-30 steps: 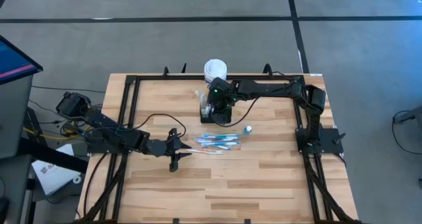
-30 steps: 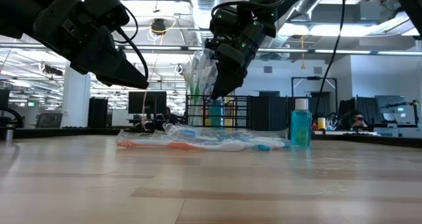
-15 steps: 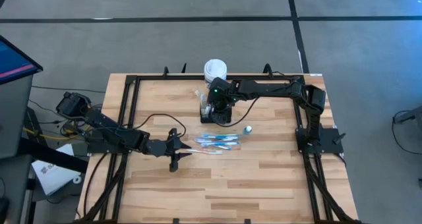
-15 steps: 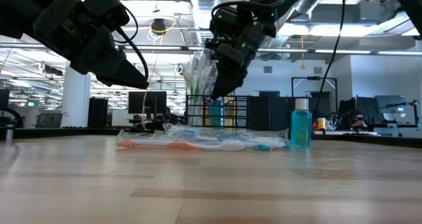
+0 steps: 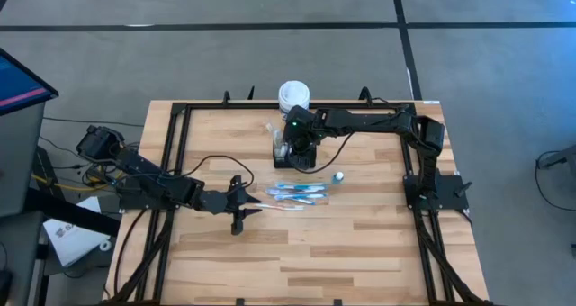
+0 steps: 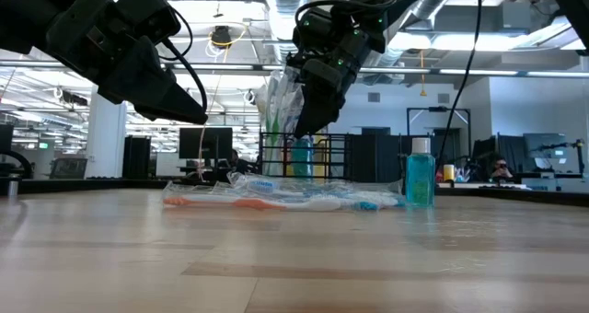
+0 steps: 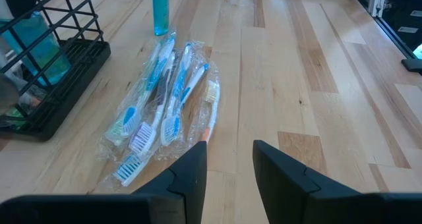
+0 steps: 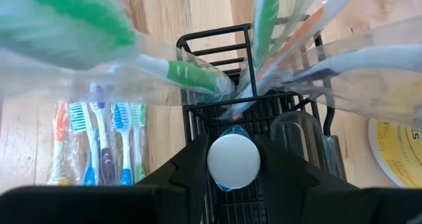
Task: Pick & Place toothbrushing station
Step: Put the blue mouthwash bottle into the black wire organizer
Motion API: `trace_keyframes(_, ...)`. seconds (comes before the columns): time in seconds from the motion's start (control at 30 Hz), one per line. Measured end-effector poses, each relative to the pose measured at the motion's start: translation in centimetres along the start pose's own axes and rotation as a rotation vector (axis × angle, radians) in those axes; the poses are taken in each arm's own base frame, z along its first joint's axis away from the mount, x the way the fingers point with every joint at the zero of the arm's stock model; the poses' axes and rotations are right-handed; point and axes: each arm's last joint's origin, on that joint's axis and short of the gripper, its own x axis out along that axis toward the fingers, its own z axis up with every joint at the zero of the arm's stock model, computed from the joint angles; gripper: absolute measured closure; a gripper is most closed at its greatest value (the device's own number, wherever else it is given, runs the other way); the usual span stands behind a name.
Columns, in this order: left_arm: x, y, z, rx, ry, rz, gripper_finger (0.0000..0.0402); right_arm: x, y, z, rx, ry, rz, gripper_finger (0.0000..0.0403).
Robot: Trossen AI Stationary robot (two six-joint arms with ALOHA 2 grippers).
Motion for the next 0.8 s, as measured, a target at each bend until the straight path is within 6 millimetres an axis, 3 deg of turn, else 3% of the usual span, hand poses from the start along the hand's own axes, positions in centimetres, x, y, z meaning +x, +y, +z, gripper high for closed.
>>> trace_keyframes(0.8,0.0,0.0,-0.01,0.0,0.0,0.0,0.0284,-0.07,-0.39,-0.04,0.013,-0.002,0.003,0.029)
